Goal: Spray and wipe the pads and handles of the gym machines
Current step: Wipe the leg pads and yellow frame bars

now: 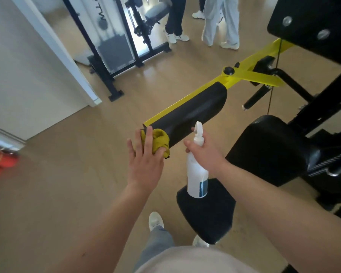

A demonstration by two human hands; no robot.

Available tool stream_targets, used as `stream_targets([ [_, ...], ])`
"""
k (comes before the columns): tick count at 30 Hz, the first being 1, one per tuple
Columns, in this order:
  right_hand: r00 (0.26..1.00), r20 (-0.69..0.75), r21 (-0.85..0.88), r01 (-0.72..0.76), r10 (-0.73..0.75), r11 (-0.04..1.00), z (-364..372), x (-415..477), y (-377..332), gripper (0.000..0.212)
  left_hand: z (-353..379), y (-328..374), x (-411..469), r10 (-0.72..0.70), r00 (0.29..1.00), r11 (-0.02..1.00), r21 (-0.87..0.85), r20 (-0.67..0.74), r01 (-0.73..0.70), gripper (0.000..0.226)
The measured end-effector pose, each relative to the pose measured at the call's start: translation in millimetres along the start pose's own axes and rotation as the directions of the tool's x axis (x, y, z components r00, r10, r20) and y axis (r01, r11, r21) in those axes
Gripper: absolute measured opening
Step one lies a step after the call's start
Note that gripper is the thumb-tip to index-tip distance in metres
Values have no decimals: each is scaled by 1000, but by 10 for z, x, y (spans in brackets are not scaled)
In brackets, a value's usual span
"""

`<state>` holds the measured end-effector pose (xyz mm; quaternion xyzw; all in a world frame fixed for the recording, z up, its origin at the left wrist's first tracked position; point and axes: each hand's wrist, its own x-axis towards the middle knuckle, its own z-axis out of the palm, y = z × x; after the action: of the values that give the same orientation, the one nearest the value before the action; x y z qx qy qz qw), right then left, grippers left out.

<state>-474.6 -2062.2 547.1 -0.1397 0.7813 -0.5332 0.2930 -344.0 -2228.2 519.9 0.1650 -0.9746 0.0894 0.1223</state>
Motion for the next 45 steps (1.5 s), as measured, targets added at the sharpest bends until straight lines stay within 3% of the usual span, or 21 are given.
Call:
stream_targets([
  [4, 1000, -6, -13, -1, 1, 1000, 17, -42, 68, 29, 19, -85, 17, 90, 994, 995, 42, -57, -88, 33],
  [8, 998, -40, -25, -53, 52, 998, -40, 29, 152, 37, -66, 23, 256, 179, 970, 943, 252, 162, -216, 83],
  [10, 994, -77, -6, -75, 75, 997, -78, 66, 180, 37, -67, 115, 400, 239, 943, 884, 349, 233, -311, 90],
  [13, 985, -153, 39, -80, 86, 996, -139, 95, 167, 31, -82, 322, 765, 312, 918, 880, 291, 244, -377, 85],
  [17, 960, -238, 47, -142, 149, 989, -244, 167, 147, 49, -51, 648, 1403, 390, 878, 870, 202, 276, -450, 92],
  [22, 907, -333, 107, -234, 256, 966, -411, 180, 252, 54, -45, 965, 2047, 467, 852, 867, 68, 234, -494, 72],
  [25, 883, -369, 147, -254, 291, 956, -452, 142, 336, 47, -3, 1181, 2296, 528, 822, 828, 86, 211, -554, 65],
  [28, 876, -365, 144, -281, 315, 949, -427, 110, 413, 56, 55, 1423, 2543, 576, 783, 776, 144, 233, -614, 49],
  [31, 868, -362, 150, -304, 339, 941, -420, 99, 501, 62, 58, 1663, 2752, 588, 747, 726, 205, 310, -657, 50],
  [35, 871, -361, 173, -289, 334, 941, -431, 89, 505, 57, 17, 1791, 2777, 638, 647, 536, 362, 418, -762, 53],
  [40, 872, -380, 199, -250, 310, 948, -435, 134, 455, 54, -136, 1362, 2464, 768, 398, 227, 368, 502, -902, 52],
  [45, 860, -412, 209, -233, 302, 950, -360, 138, 462, 56, -269, 833, 1802, 631, 225, -73, 346, 742, -936, 48],
])
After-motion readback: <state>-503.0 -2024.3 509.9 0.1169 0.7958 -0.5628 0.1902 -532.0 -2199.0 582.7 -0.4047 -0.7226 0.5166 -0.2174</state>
